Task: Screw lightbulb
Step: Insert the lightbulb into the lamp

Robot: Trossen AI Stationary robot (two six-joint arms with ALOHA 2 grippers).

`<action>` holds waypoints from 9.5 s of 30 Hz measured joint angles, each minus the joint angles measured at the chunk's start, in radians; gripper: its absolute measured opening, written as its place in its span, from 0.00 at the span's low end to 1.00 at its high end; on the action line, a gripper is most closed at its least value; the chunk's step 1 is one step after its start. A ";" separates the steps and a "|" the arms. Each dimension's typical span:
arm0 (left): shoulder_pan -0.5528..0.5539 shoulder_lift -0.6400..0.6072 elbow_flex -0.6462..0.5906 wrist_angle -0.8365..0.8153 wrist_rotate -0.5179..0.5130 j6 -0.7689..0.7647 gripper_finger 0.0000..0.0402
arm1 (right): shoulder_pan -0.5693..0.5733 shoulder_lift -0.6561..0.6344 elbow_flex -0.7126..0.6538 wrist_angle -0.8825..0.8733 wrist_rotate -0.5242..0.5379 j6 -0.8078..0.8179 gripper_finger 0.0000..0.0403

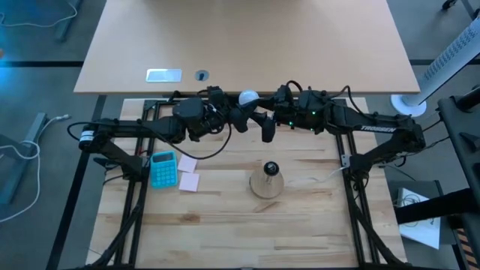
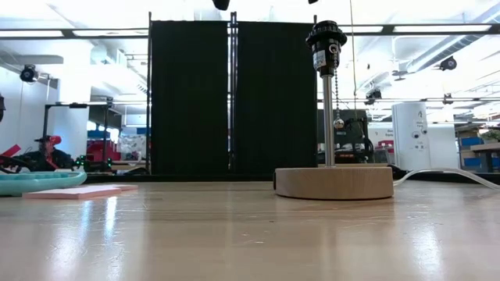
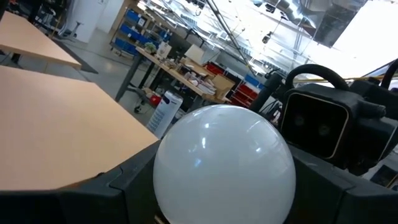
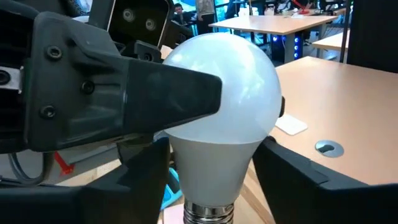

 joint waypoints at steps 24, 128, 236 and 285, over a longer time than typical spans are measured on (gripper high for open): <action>-0.005 0.000 0.000 -0.005 0.029 0.006 0.66 | 0.001 -0.002 -0.001 -0.036 -0.039 -0.002 0.50; -0.511 -0.150 0.000 -0.106 -0.215 0.248 0.76 | 0.173 -0.297 -0.124 -0.033 -0.327 -0.201 0.33; -0.281 0.230 -0.383 0.598 0.030 0.431 0.76 | 0.228 -0.217 -1.068 1.154 -0.127 -0.215 0.35; -0.227 0.341 -0.375 0.785 0.169 0.454 0.76 | 0.259 -0.078 -1.065 1.217 -0.097 -0.249 0.35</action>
